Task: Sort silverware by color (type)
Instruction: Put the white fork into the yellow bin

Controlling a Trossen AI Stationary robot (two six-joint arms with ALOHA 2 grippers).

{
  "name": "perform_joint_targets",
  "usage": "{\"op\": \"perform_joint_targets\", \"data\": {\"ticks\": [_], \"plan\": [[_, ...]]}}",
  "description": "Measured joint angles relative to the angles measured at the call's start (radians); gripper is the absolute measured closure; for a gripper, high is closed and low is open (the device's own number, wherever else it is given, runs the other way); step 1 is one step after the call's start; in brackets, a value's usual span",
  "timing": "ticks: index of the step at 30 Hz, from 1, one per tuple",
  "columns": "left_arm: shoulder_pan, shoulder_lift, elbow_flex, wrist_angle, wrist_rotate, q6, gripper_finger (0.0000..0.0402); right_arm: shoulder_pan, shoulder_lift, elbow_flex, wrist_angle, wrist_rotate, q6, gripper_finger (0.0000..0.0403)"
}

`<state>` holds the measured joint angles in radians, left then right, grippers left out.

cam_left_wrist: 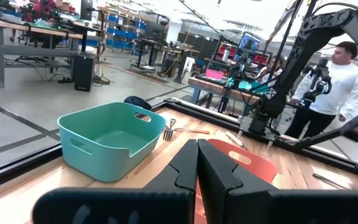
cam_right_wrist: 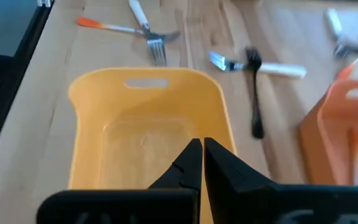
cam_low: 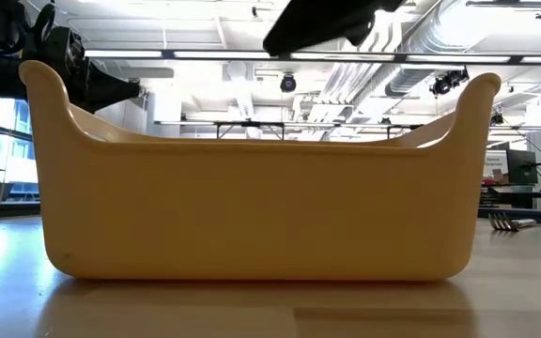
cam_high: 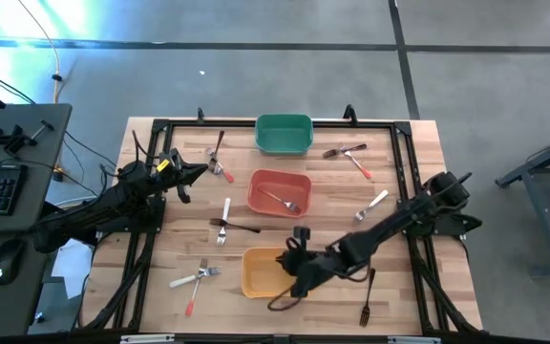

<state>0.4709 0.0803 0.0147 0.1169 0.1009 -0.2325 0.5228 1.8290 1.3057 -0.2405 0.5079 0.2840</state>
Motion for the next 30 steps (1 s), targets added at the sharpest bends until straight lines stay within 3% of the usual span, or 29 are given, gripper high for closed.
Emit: {"op": "perform_joint_targets", "data": {"ticks": [9, 15, 21, 26, 30], "plan": [[0.000, 0.000, 0.000, 0.001, 0.000, 0.000, 0.0401, -0.015, -0.048, -0.219, 0.346, -0.009, -0.136, 0.0403], [0.000, 0.000, 0.000, 0.015, 0.000, -0.001, 0.0401, -0.015, -0.220, -0.481, 0.675, -0.007, -0.255, 0.0403], [0.000, 0.001, 0.000, 0.036, 0.003, -0.001, 0.0401, -0.058, -0.397, -0.750, 0.916, 0.001, -0.256, 0.0403], [-0.001, 0.018, 0.064, 0.024, 0.215, 0.012, 0.0401, -0.089, -0.472, -0.873, 0.981, -0.010, -0.235, 0.0403], [-0.001, 0.099, 0.185, -0.137, 0.207, 0.103, 0.0401, -0.122, -0.486, -0.901, 0.991, -0.009, -0.239, 0.0403]]}}
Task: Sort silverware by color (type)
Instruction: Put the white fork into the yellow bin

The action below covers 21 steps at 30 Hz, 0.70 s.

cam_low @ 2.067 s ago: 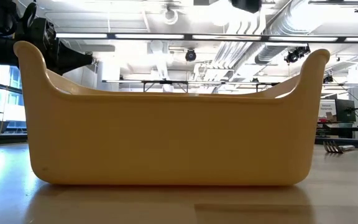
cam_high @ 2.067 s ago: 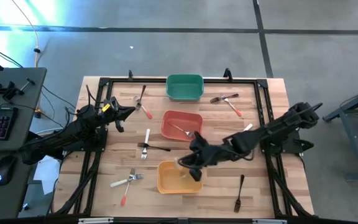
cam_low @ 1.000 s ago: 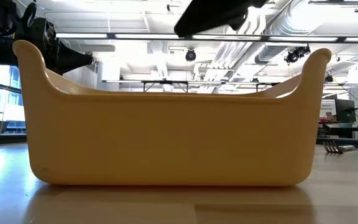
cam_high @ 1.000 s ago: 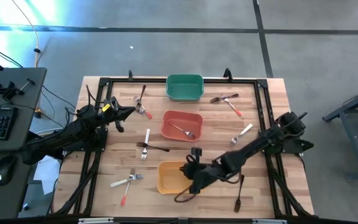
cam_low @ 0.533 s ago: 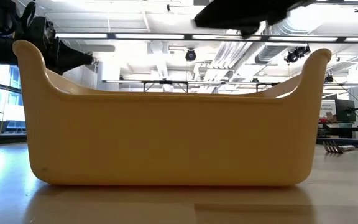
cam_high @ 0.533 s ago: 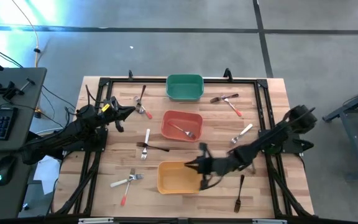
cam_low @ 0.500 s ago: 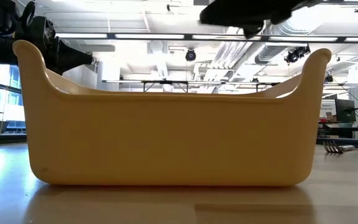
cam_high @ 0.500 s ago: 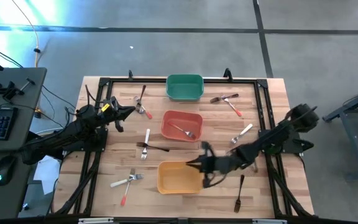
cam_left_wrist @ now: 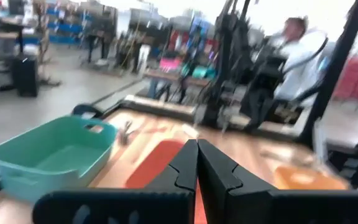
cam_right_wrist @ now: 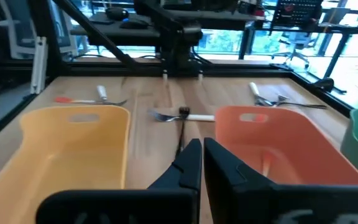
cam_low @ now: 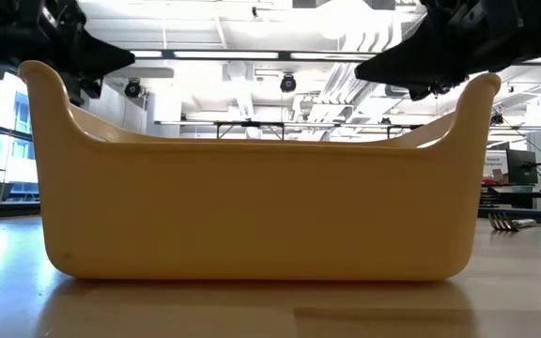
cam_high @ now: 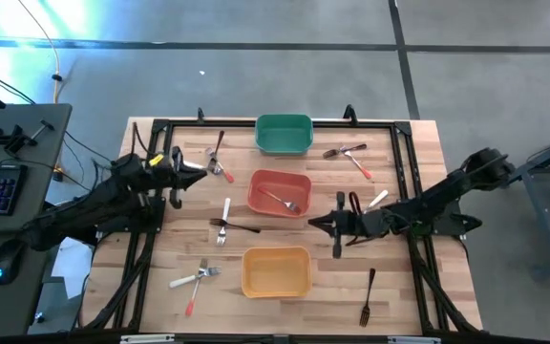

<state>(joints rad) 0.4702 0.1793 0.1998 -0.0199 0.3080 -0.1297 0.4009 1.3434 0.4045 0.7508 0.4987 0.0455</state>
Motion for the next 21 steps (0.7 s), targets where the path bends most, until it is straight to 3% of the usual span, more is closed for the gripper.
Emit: {"op": "perform_joint_targets", "data": {"ticks": [5, 9, 15, 21], "plan": [[0.000, 0.216, 0.148, -0.106, -0.086, 0.038, 0.0401, -0.045, 0.000, -0.001, -0.010, -0.036, -0.002, 0.0403], [0.001, 0.438, 0.302, -0.287, -0.187, 0.069, 0.0401, -0.070, 0.000, -0.001, -0.014, -0.078, -0.029, 0.0403], [0.012, 0.752, 0.533, -0.599, -0.289, 0.272, 0.0402, -0.093, 0.001, -0.001, -0.016, -0.117, -0.064, 0.0403], [0.053, 0.962, 0.638, -0.791, -0.329, 0.481, 0.0401, -0.096, 0.001, -0.001, -0.027, -0.136, -0.077, 0.0403]]}}
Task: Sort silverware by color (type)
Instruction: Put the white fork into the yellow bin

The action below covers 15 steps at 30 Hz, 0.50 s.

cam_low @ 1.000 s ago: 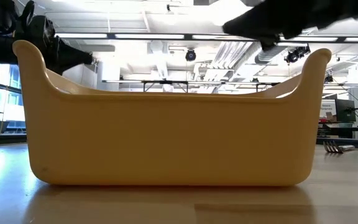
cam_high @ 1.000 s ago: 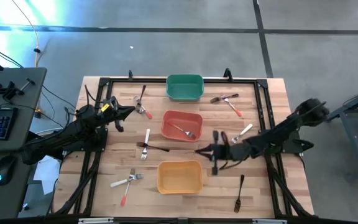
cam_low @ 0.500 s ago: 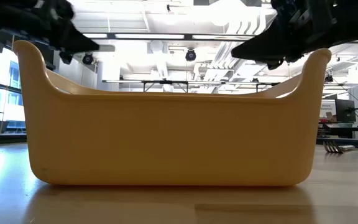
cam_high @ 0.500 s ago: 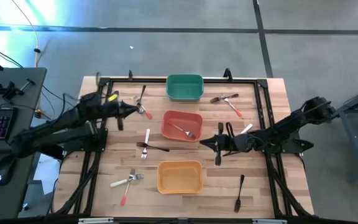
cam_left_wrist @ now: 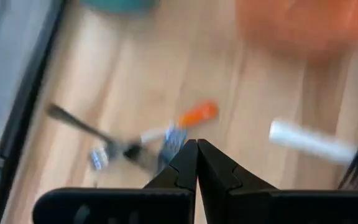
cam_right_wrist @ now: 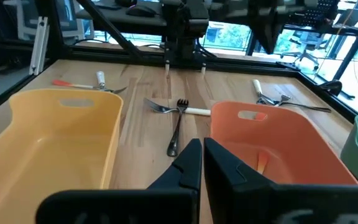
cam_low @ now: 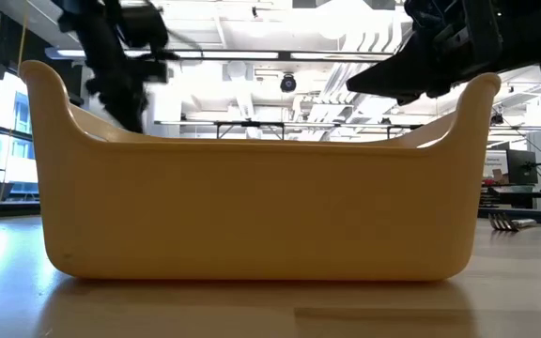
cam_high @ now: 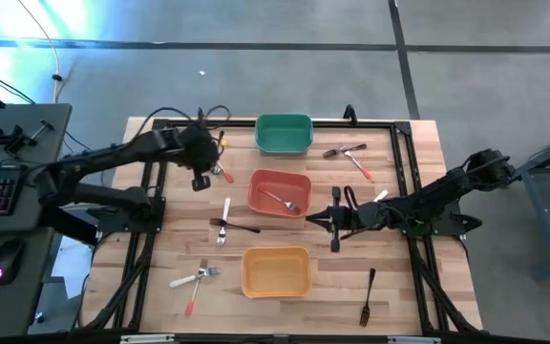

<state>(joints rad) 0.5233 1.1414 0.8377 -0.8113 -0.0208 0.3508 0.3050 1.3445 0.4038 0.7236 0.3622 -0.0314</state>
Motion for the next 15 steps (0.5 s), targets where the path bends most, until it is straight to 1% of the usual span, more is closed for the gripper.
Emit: {"op": "perform_joint_targets", "data": {"ticks": [3, 8, 11, 15], "plan": [[0.025, 0.066, 0.010, -0.039, -0.018, 0.078, 0.0401, 0.000, 0.000, 0.000, -0.005, 0.000, -0.023, 0.0403], [0.071, 0.152, 0.011, -0.033, -0.139, 0.184, 0.0394, -0.006, 0.000, 0.000, -0.004, 0.000, -0.080, 0.0403], [0.103, 0.201, 0.011, -0.016, -0.189, 0.240, 0.0377, -0.017, 0.000, 0.000, -0.003, -0.008, -0.082, 0.0403], [0.144, 0.272, 0.011, 0.011, -0.193, 0.270, 0.0342, -0.029, 0.000, 0.000, -0.002, -0.047, -0.082, 0.0403]]}}
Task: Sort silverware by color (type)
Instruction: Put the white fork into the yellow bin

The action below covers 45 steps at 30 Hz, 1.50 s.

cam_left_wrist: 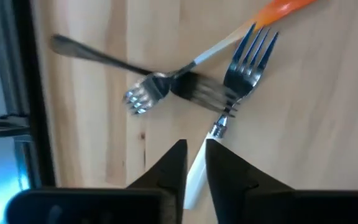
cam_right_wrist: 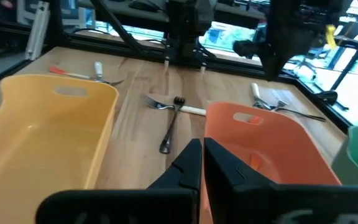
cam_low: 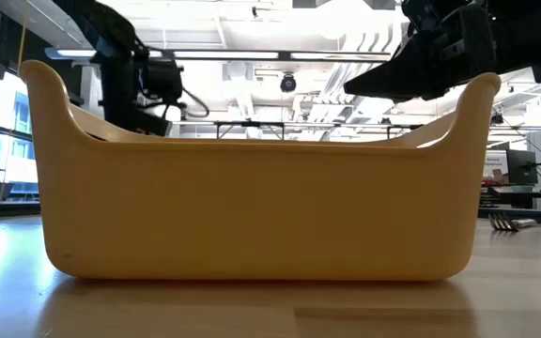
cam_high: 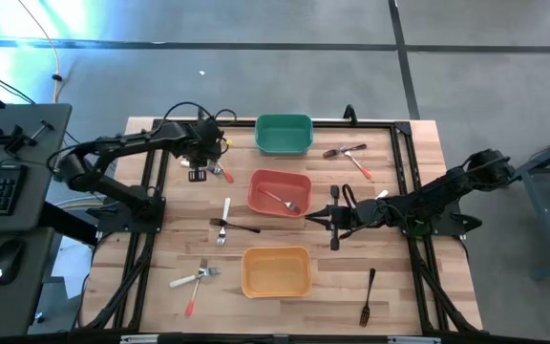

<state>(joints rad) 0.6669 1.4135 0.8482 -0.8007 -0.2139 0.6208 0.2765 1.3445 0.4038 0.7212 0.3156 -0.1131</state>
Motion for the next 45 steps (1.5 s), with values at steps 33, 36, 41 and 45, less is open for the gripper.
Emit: {"op": "perform_joint_targets", "data": {"ticks": [33, 36, 41, 45], "plan": [[0.038, 0.280, 0.006, 0.014, 0.045, 0.110, 0.0361, -0.002, 0.000, 0.000, 0.001, -0.009, -0.019, 0.0403], [0.014, 0.281, 0.004, -0.045, 0.024, 0.113, 0.0376, -0.002, 0.000, 0.000, 0.002, -0.009, -0.018, 0.0403], [-0.036, 0.258, -0.003, -0.138, 0.031, 0.089, 0.0378, -0.002, 0.000, 0.000, 0.002, -0.009, 0.007, 0.0403], [-0.088, 0.220, -0.004, -0.181, 0.063, 0.054, 0.0378, -0.002, 0.000, 0.000, 0.002, -0.009, 0.008, 0.0403]]}}
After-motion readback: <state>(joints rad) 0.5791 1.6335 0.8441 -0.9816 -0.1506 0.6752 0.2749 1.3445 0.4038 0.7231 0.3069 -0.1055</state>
